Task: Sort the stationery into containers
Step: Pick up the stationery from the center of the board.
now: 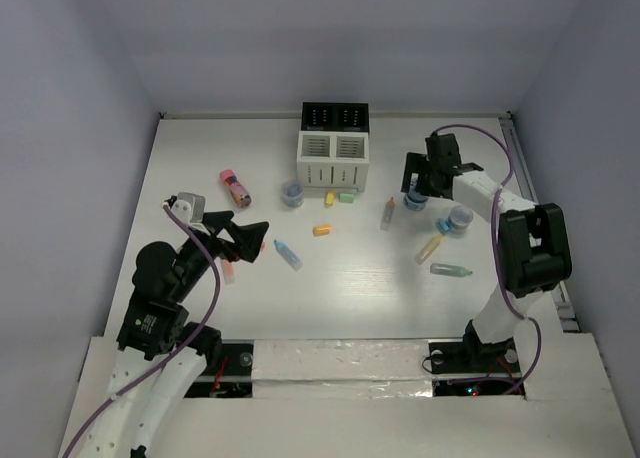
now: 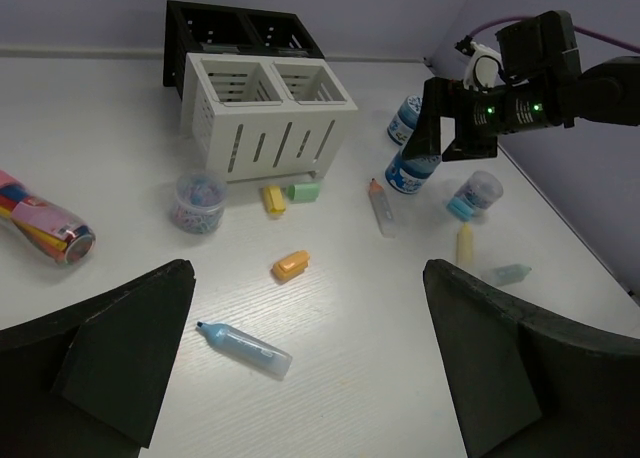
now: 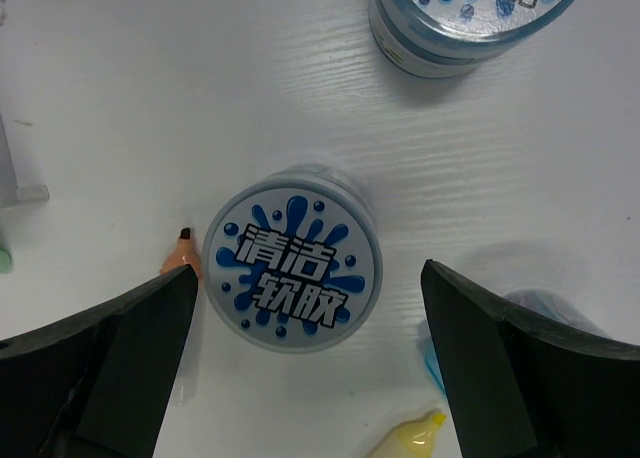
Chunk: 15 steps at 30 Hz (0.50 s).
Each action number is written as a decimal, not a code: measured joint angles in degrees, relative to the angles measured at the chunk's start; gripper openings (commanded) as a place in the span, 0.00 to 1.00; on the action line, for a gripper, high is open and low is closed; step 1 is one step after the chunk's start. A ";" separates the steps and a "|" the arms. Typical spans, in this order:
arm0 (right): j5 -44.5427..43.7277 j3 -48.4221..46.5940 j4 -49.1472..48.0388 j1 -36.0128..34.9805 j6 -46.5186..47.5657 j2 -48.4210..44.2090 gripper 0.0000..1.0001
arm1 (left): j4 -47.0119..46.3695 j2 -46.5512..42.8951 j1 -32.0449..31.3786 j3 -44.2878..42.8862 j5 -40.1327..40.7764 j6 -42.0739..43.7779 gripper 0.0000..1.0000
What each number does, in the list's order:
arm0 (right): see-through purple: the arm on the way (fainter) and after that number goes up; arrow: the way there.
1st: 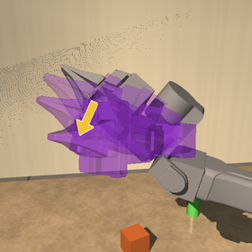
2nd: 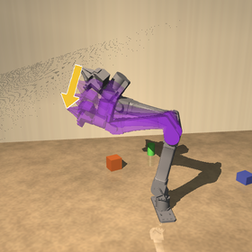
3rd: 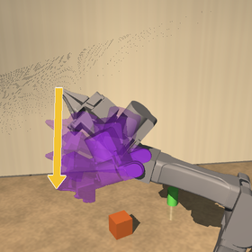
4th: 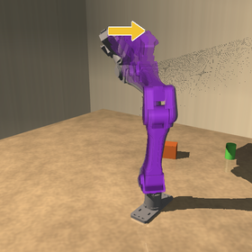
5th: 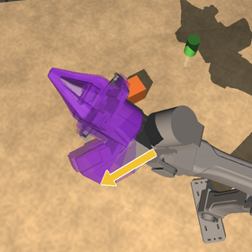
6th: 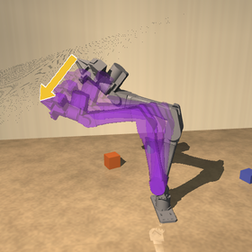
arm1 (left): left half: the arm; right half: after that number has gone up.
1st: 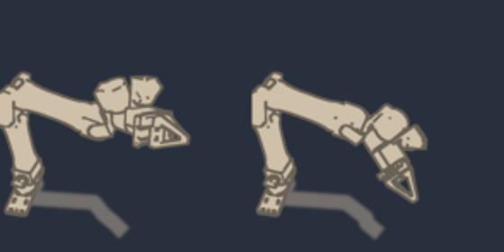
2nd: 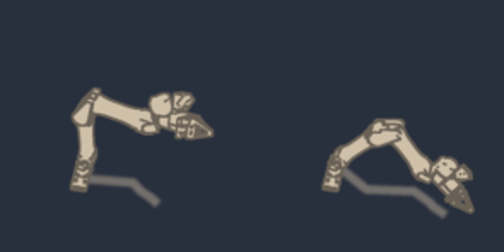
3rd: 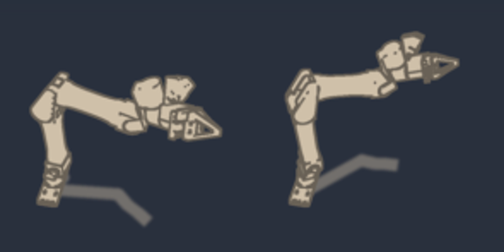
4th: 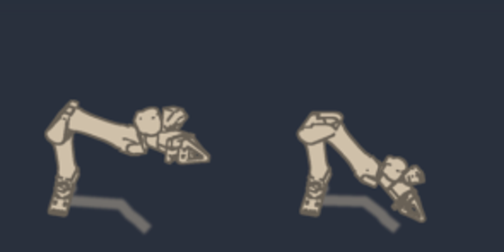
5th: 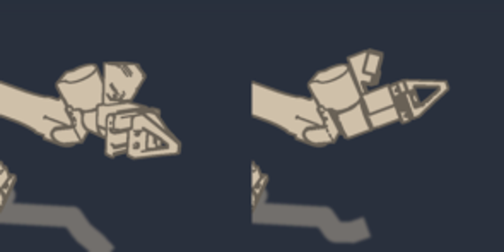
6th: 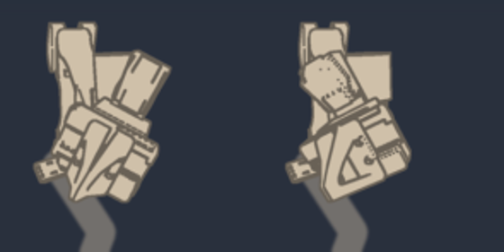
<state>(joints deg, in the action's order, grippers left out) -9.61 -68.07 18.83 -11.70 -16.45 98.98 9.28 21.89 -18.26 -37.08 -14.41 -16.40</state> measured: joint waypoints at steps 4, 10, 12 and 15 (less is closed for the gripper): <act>-0.57 -1.27 -0.07 0.00 0.11 1.73 0.90 | 0.00 0.02 0.00 0.00 -0.02 0.00 0.99; -0.96 -1.75 -0.42 -0.02 0.37 2.99 0.57 | 0.00 0.07 0.00 0.00 -0.02 0.00 0.99; -1.16 -2.03 -0.37 -0.02 0.48 3.19 0.46 | 0.00 0.07 0.00 0.00 -0.02 0.00 0.99; -2.14 -2.27 -0.31 -0.44 0.48 3.30 0.39 | 0.00 0.07 0.00 0.00 -0.02 0.00 0.99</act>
<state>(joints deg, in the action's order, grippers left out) -11.75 -70.35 18.52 -12.14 -15.97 102.28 9.28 21.96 -18.26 -37.08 -14.44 -16.40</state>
